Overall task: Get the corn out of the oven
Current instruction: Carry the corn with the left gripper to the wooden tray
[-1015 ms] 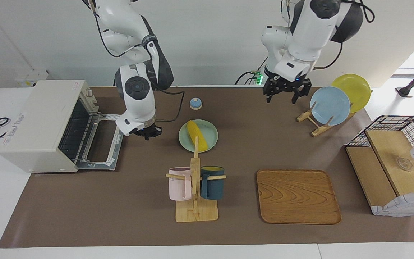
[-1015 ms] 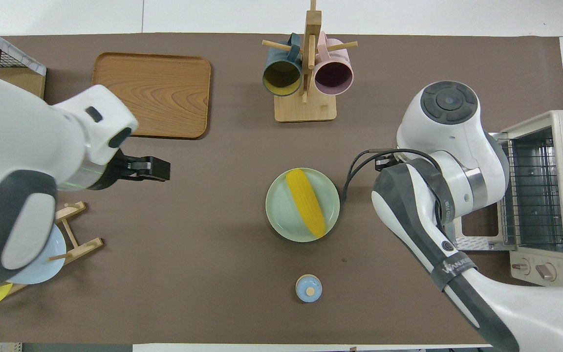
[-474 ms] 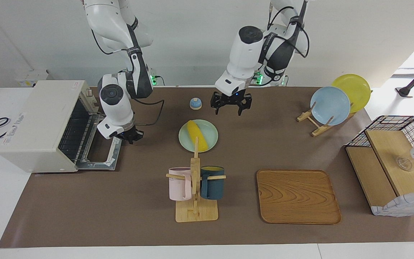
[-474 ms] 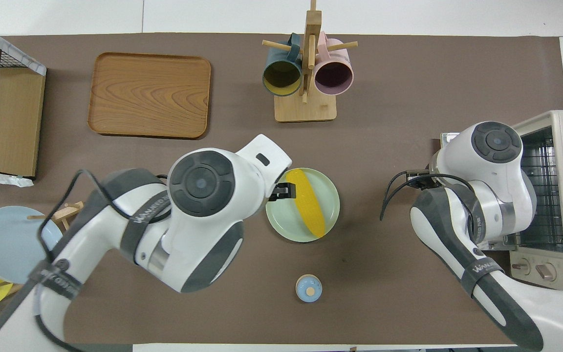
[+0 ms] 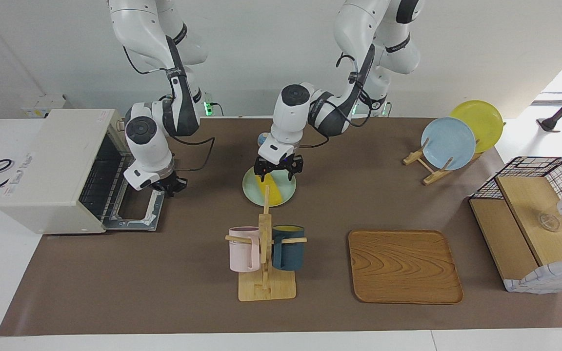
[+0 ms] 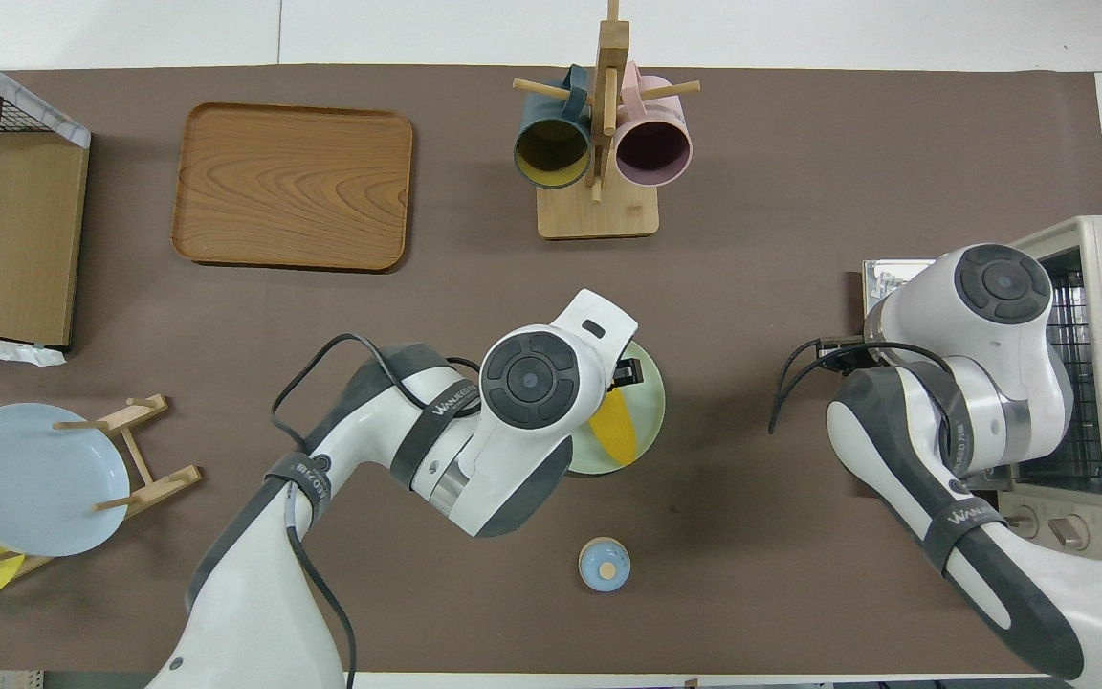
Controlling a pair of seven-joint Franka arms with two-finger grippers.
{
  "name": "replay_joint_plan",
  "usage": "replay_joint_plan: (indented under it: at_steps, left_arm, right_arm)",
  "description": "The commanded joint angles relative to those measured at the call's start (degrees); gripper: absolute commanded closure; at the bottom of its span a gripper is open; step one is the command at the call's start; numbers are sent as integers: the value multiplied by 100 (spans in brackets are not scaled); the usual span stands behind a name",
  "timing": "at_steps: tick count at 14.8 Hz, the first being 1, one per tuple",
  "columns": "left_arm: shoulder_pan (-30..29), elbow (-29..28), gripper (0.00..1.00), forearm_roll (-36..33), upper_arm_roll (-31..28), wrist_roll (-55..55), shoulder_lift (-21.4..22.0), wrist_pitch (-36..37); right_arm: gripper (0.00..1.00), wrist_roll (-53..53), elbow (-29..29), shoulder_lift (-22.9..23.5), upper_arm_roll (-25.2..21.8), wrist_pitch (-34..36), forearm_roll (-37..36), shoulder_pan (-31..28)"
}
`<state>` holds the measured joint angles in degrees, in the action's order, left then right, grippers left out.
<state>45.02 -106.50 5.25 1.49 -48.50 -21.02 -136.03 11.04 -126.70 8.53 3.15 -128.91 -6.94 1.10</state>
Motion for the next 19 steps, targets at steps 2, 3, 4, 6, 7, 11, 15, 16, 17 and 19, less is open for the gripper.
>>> replay_joint_plan:
  at_steps: [2, 3, 4, 6, 7, 11, 15, 16, 17, 19]
  left_arm:
    - [244, 86, 0, 56, -132, -502, -402, -519]
    - [227, 86, 0, 47, -132, -494, -403, -556]
    - [227, 86, 0, 29, -140, -494, -411, -556]
    - [227, 68, 35, 20, -140, -494, -403, -521]
    - [253, 42, 61, 12, -140, -494, -403, -486]
    - [236, 348, 100, 12, -271, -485, -394, 101]
    - [-106, 832, 100, -76, -570, -249, 53, 1006]
    - [-359, 972, 100, -85, -589, 5, 133, 1226]
    - [-623, 1200, 100, -85, -589, 277, 107, 1446]
    - [-1203, 1613, 100, -85, -580, 944, -6, 1676]
  right_arm:
    - [100, -94, -240, -106, 63, -134, -334, -110]
    - [100, -94, -267, -115, 63, -143, -335, -110]
    - [100, -94, -276, -124, 63, -135, -343, -110]
    - [100, -120, -276, -124, 63, -117, -483, -110]
    - [100, -137, -276, -124, 63, -82, -667, -110]
    - [100, -181, -162, -124, 72, 180, -1282, -49]
    - [100, -671, 838, -36, 98, 1505, -1337, -4]
    - [100, -1030, 1084, -88, 98, 1857, -1319, -74]
    - [100, -1304, 1278, -176, 81, 2165, -1293, -101]
    - [100, -1665, 1332, -447, 72, 2509, -1258, -293]
